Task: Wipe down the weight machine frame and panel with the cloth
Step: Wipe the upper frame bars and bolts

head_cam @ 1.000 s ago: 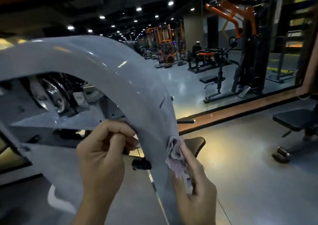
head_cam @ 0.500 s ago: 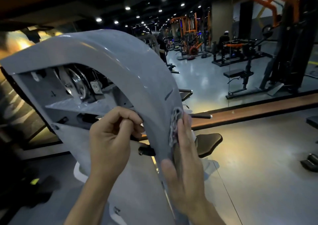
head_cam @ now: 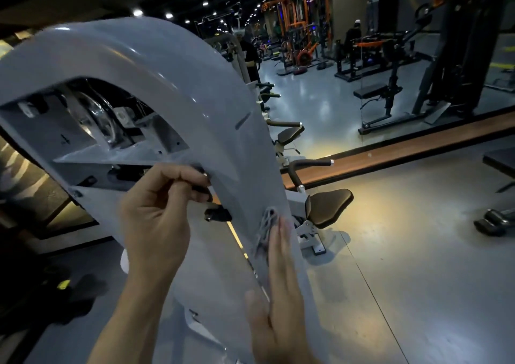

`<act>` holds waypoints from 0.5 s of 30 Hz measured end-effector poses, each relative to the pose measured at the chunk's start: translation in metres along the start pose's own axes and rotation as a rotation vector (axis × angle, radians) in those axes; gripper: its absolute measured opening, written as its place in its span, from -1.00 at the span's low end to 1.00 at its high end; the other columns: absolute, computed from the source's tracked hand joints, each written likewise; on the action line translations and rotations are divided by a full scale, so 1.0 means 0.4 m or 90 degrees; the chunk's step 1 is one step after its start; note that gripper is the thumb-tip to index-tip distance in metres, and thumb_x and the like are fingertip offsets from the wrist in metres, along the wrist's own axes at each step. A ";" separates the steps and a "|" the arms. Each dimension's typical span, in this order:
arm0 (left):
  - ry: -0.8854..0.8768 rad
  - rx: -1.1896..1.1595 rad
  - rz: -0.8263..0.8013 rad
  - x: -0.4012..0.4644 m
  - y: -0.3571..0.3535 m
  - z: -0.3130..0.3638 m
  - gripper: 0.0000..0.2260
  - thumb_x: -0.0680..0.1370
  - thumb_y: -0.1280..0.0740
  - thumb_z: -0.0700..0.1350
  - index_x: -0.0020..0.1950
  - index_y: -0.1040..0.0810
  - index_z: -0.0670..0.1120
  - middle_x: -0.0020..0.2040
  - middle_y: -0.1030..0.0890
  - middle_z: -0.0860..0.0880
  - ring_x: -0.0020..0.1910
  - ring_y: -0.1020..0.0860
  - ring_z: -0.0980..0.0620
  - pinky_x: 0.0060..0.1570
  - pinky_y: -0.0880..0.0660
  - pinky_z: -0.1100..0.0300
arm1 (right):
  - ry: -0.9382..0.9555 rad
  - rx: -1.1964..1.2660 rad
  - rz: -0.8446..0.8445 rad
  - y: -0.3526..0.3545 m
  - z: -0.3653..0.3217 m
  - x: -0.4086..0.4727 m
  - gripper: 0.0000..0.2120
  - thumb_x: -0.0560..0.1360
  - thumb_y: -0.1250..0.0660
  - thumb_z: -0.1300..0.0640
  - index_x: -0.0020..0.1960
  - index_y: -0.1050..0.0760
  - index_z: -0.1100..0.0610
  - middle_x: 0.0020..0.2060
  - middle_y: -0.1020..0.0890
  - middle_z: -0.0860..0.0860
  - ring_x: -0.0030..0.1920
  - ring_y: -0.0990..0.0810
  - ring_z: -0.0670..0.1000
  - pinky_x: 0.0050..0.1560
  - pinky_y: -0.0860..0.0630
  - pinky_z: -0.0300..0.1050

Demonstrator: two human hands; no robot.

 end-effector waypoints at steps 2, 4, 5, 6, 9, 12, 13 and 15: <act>-0.016 0.010 0.003 -0.017 -0.003 -0.001 -0.60 0.52 -0.17 -0.58 -0.08 -0.62 -0.13 -0.19 -0.64 -0.17 -0.24 -0.63 -0.02 -0.13 -0.58 0.20 | 0.009 -0.062 0.011 -0.013 0.027 -0.081 -0.32 0.67 -0.02 -0.26 0.69 0.01 0.02 0.67 -0.06 0.06 0.65 -0.07 0.20 0.50 -0.35 0.18; -0.019 0.017 0.002 -0.032 -0.007 0.002 -0.64 0.52 -0.17 -0.59 -0.04 -0.61 -0.19 -0.16 -0.63 -0.18 -0.24 -0.63 0.04 -0.13 -0.56 0.26 | -0.007 -0.047 0.002 -0.013 0.036 -0.098 -0.35 0.67 -0.07 -0.20 0.69 0.02 -0.04 0.67 -0.07 0.01 0.65 -0.09 0.14 0.53 -0.29 -0.09; -0.020 0.021 0.000 -0.037 -0.007 0.005 -0.65 0.52 -0.16 -0.59 -0.03 -0.60 -0.22 -0.16 -0.63 -0.18 -0.24 -0.63 0.08 -0.13 -0.54 0.29 | -0.051 -0.007 -0.001 -0.003 0.028 -0.075 -0.34 0.66 -0.11 -0.15 0.68 0.04 -0.08 0.67 -0.06 -0.06 0.65 -0.07 0.07 0.53 -0.24 -0.21; -0.020 0.025 -0.001 -0.041 -0.008 0.009 -0.65 0.51 -0.16 -0.59 -0.02 -0.60 -0.23 -0.15 -0.64 -0.18 -0.24 -0.64 0.10 -0.13 -0.53 0.31 | -0.103 0.044 -0.005 0.009 0.027 -0.044 -0.34 0.65 -0.12 -0.13 0.68 0.05 -0.12 0.66 -0.05 -0.13 0.65 -0.05 -0.02 0.55 -0.18 -0.25; -0.011 0.032 0.004 -0.047 -0.004 0.011 -0.63 0.50 -0.15 -0.59 -0.02 -0.61 -0.21 -0.13 -0.65 -0.17 -0.23 -0.65 0.11 -0.11 -0.54 0.30 | -0.224 0.054 0.027 0.040 0.091 0.059 -0.37 0.67 -0.03 -0.24 0.67 0.07 -0.14 0.64 -0.03 -0.27 0.64 0.02 -0.18 0.63 -0.09 0.05; 0.011 0.036 0.004 -0.059 -0.004 0.007 -0.62 0.53 -0.16 -0.57 -0.04 -0.61 -0.16 -0.12 -0.67 -0.16 -0.20 -0.65 0.08 -0.08 -0.55 0.28 | -0.217 0.040 0.017 0.026 0.105 0.037 -0.34 0.67 -0.01 -0.25 0.68 0.13 -0.11 0.66 0.00 -0.22 0.65 0.04 -0.12 0.63 -0.08 0.10; 0.018 0.038 0.008 -0.061 -0.003 0.005 -0.63 0.54 -0.17 -0.56 -0.05 -0.62 -0.15 -0.12 -0.67 -0.15 -0.19 -0.65 0.08 -0.07 -0.55 0.28 | -0.212 0.043 0.014 0.005 0.106 -0.012 -0.34 0.67 -0.05 -0.23 0.68 0.14 -0.13 0.65 0.02 -0.23 0.65 0.04 -0.12 0.64 -0.06 0.01; 0.025 0.043 0.008 -0.062 -0.003 -0.001 -0.66 0.55 -0.19 -0.54 -0.06 -0.62 -0.17 -0.13 -0.67 -0.14 -0.17 -0.65 0.04 -0.06 -0.56 0.25 | -0.247 0.044 0.022 -0.022 0.100 -0.114 -0.30 0.59 -0.07 -0.39 0.61 0.20 -0.36 0.62 0.06 -0.36 0.64 0.04 -0.18 0.64 -0.06 -0.03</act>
Point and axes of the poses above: each hand's wrist, its own x-axis towards the middle knuckle, its own y-axis out of the back of the hand, z = x × y, the point moved 2 cm from there along x, towards the middle knuckle
